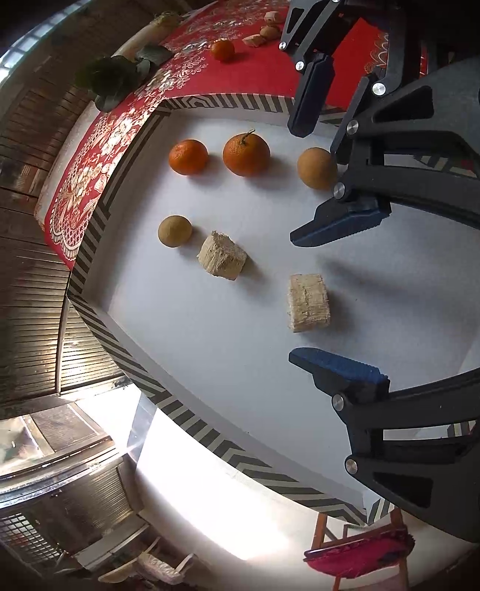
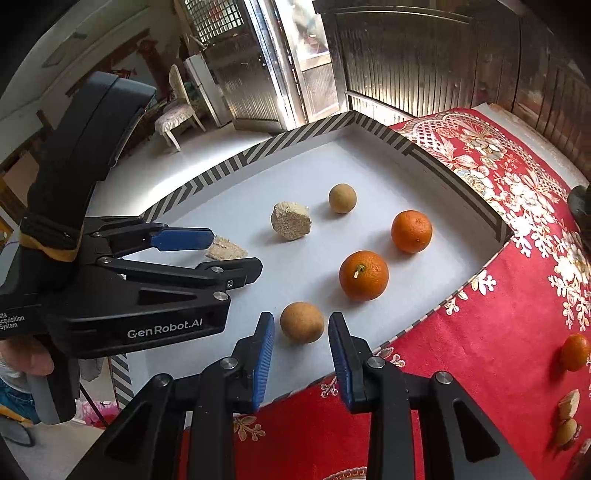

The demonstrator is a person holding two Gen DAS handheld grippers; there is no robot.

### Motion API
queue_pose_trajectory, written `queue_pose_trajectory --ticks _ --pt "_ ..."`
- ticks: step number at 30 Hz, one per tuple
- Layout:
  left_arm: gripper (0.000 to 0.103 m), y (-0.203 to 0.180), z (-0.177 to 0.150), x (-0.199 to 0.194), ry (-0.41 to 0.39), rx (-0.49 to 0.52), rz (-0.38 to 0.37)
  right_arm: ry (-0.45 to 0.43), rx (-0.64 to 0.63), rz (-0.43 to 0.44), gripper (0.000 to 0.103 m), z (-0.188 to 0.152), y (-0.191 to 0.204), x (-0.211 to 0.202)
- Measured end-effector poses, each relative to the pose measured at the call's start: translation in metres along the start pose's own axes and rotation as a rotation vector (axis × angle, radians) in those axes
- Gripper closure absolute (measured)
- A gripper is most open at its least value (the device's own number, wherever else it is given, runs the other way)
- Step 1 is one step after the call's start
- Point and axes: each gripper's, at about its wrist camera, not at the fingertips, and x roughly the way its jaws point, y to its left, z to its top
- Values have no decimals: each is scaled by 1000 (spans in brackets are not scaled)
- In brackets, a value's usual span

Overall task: Organize fruits
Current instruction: 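Carry cake piece and brown fruit into the tray and open both tools, then withdraw both tools from the tray back over the tablecloth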

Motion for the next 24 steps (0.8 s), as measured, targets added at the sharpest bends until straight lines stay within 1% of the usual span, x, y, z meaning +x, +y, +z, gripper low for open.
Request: queue_pose_trajectory --ticks 6,13,24 --pt "46 -15 7 -18 -50 20 -11 -74 45 -8 74 -5 -9 -31" --pt "46 -52 14 -33 -86 96 -58 -116 112 -58 73 -18 -34 -62" --pt "46 -138 15 -33 -77 267 -142 -154 296 -172 72 -79 -98 -106"
